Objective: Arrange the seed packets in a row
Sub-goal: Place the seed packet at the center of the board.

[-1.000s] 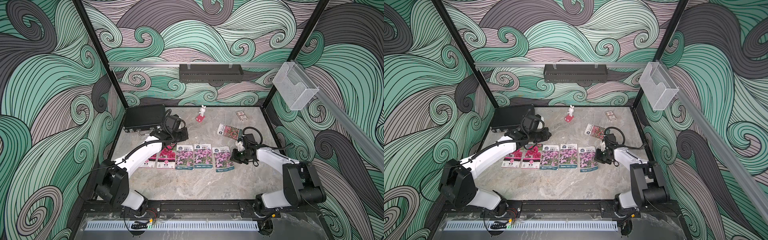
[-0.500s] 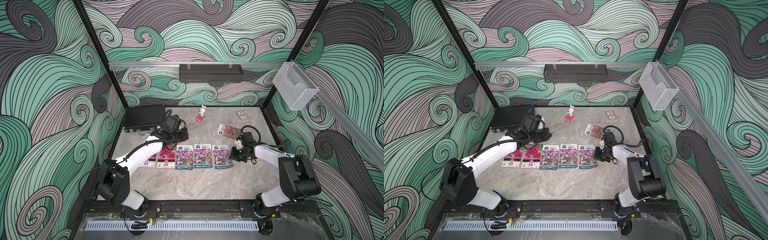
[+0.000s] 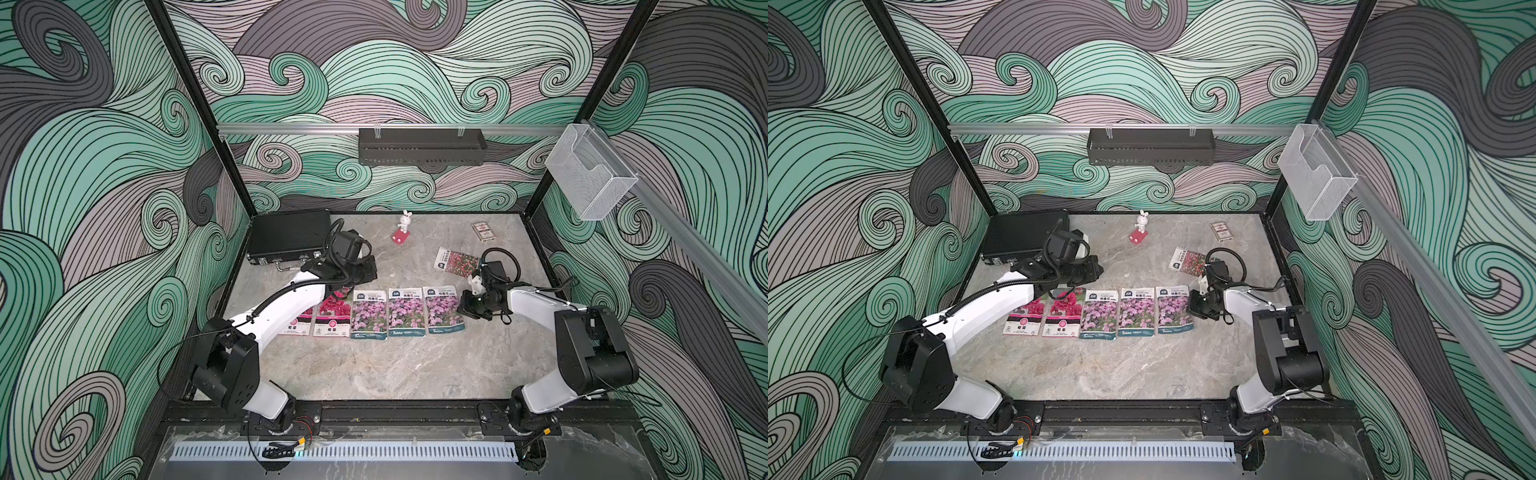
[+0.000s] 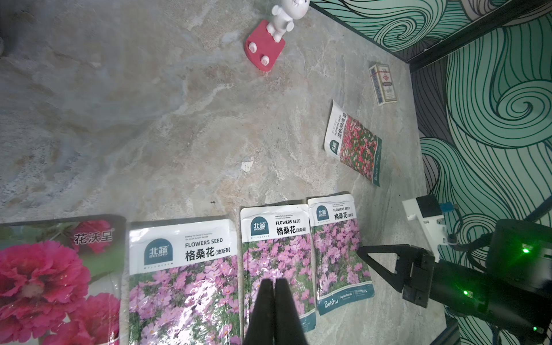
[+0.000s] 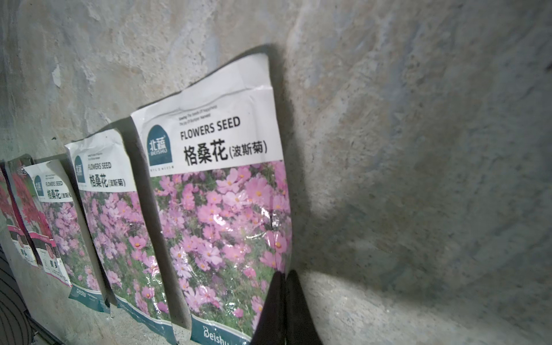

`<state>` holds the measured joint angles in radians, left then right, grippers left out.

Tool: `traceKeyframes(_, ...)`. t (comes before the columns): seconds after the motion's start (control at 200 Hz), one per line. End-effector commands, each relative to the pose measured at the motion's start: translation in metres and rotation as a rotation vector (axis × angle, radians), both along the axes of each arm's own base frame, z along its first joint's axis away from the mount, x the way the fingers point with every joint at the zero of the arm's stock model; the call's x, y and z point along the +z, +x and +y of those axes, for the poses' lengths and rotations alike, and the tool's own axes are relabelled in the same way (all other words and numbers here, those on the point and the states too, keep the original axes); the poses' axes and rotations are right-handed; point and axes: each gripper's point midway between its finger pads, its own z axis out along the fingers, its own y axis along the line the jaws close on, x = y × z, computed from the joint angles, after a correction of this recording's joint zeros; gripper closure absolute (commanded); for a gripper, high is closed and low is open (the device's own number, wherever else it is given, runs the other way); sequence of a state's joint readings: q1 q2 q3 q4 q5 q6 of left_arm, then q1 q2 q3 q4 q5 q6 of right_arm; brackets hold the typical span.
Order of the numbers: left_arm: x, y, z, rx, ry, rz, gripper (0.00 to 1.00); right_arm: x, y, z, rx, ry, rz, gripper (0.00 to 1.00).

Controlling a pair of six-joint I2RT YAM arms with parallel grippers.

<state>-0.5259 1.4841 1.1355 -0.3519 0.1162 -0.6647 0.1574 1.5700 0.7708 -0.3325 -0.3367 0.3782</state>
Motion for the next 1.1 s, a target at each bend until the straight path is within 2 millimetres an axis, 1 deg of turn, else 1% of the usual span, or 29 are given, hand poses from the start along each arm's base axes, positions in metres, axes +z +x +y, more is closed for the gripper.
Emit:
traceKeyframes(0.0, 0.002, 0.003, -0.002, -0.008, 0.009, -0.008, 1.00, -0.001, 0.000, -0.002, -0.013, -0.003, 0.002, 0.94)
traceKeyframes(0.045, 0.002, 0.003, -0.002, -0.007, 0.007, -0.008, 1.00, 0.000, -0.001, -0.003, -0.011, -0.005, -0.001, 0.94)
traceKeyframes(0.07, 0.002, 0.003, -0.003, -0.007, 0.006, -0.006, 1.00, 0.001, -0.002, -0.003, -0.009, -0.006, -0.004, 0.91)
traceKeyframes(0.11, 0.003, 0.003, -0.003, -0.007, 0.006, -0.009, 1.00, 0.004, -0.002, -0.003, -0.006, -0.009, -0.012, 0.85)
traceKeyframes(0.165, 0.003, 0.003, -0.003, -0.008, 0.004, -0.008, 1.00, 0.009, -0.002, -0.004, -0.004, -0.011, -0.028, 0.72)
traceKeyframes(0.215, 0.003, 0.003, -0.003, -0.009, 0.003, -0.008, 1.00, 0.015, -0.002, -0.005, -0.003, -0.014, -0.045, 0.64)
traceKeyframes(0.28, 0.004, 0.003, -0.004, -0.009, 0.001, -0.009, 1.00, 0.023, 0.000, -0.005, -0.001, -0.017, -0.074, 0.57)
traceKeyframes(0.305, 0.004, 0.003, -0.003, -0.009, 0.001, -0.009, 1.00, 0.024, -0.004, -0.006, 0.000, -0.021, -0.058, 0.55)
traceKeyframes(0.38, 0.005, 0.003, -0.003, -0.009, 0.001, -0.011, 1.00, 0.032, -0.006, -0.010, 0.000, -0.038, -0.073, 0.54)
traceKeyframes(0.54, 0.006, 0.003, -0.003, -0.008, -0.001, -0.014, 1.00, 0.058, -0.005, -0.014, -0.001, -0.056, -0.130, 0.53)
traceKeyframes(0.61, 0.005, 0.003, -0.004, -0.009, -0.003, -0.013, 1.00, 0.070, 0.001, -0.010, 0.006, -0.038, -0.150, 0.52)
traceKeyframes(0.715, 0.005, 0.003, -0.005, -0.012, -0.005, -0.012, 1.00, 0.078, 0.013, 0.001, 0.029, 0.011, -0.147, 0.51)
traceKeyframes(0.836, 0.002, 0.003, -0.005, -0.014, -0.001, -0.007, 1.00, 0.081, 0.031, 0.012, 0.049, 0.057, -0.138, 0.49)
traceKeyframes(0.941, 0.000, 0.002, -0.004, -0.013, 0.002, -0.004, 1.00, 0.079, 0.048, 0.022, 0.069, 0.092, -0.118, 0.49)
traceKeyframes(1.096, 0.000, 0.001, -0.003, -0.011, 0.004, -0.004, 1.00, 0.063, 0.069, 0.037, 0.092, 0.144, -0.064, 0.50)
